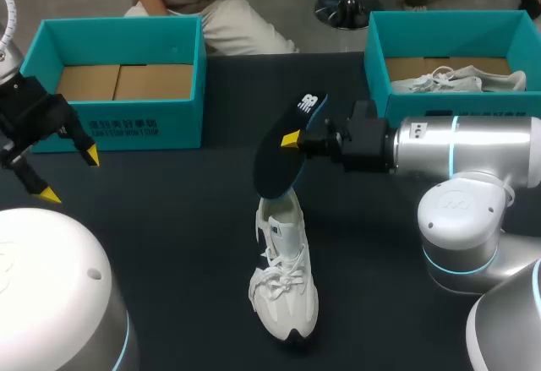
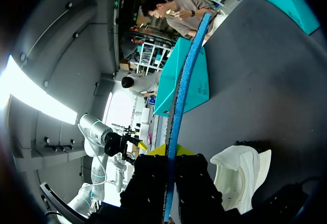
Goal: Take the shoe out of the shoebox, open the shoe tongue, remove and reinsert the insole, then place the shoe into the shoebox
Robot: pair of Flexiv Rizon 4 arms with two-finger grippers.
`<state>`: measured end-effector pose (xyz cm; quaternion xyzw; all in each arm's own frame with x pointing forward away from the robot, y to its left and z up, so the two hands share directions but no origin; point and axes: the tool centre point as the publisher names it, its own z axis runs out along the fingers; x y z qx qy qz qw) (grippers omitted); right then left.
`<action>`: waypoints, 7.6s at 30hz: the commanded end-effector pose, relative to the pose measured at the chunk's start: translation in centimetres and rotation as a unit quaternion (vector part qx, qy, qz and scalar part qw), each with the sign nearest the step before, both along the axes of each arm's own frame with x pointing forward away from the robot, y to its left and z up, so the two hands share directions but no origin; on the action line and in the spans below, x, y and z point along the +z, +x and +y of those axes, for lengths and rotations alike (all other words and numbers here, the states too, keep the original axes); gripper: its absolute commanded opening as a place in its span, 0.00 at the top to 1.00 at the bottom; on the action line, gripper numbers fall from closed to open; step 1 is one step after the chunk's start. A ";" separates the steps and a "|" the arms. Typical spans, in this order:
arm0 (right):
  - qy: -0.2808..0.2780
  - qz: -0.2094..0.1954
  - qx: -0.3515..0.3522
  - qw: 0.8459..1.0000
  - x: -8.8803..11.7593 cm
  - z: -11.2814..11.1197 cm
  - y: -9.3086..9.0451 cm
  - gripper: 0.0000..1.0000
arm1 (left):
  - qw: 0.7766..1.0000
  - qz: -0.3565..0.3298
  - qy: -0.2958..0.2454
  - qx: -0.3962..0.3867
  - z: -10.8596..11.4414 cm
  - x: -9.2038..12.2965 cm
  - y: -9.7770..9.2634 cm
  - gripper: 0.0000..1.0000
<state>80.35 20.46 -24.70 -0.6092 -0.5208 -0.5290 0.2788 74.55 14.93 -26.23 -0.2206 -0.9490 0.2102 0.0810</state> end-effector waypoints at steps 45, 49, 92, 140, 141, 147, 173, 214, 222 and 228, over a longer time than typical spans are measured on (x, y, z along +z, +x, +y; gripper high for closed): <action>-0.042 -0.179 0.031 0.982 -1.6 -1.0 2.5 1.00 | 1.000 0.000 0.002 0.000 0.0 0.0 -0.1 0.00; -0.045 -0.200 0.039 0.978 -1.9 -1.1 3.0 1.00 | 1.000 0.000 0.002 0.000 0.0 0.0 -0.1 0.00; -0.015 -0.245 0.072 0.967 -4.0 1.5 -0.9 1.00 | 1.000 0.000 0.002 0.000 0.0 0.0 -0.1 0.00; -0.051 -0.240 0.079 0.966 -4.7 0.2 -1.9 1.00 | 1.000 0.000 0.002 0.000 0.0 0.0 -0.1 0.00; -0.051 -0.239 0.079 0.966 -4.7 0.2 -1.9 1.00 | 1.000 0.000 0.002 0.000 0.0 0.0 -0.1 0.00; -0.051 -0.242 0.080 0.966 -4.9 0.4 -2.1 1.00 | 1.000 0.000 0.002 0.000 0.0 0.0 -0.1 0.00; -0.026 -0.236 0.079 0.968 -7.2 0.5 -3.9 1.00 | 1.000 0.000 0.002 0.000 0.0 0.0 -0.1 0.00; -0.038 -0.228 0.084 0.969 -8.5 0.8 -5.6 0.65 | 1.000 0.000 0.002 0.000 0.0 0.0 -0.1 0.00; -0.045 -0.236 0.087 0.967 -7.7 0.7 -4.8 0.65 | 1.000 0.000 0.002 0.000 0.0 0.0 -0.1 0.00; -0.054 -0.239 0.085 0.966 -7.0 0.1 -4.4 0.64 | 1.000 0.000 0.002 0.000 0.0 0.0 -0.1 0.00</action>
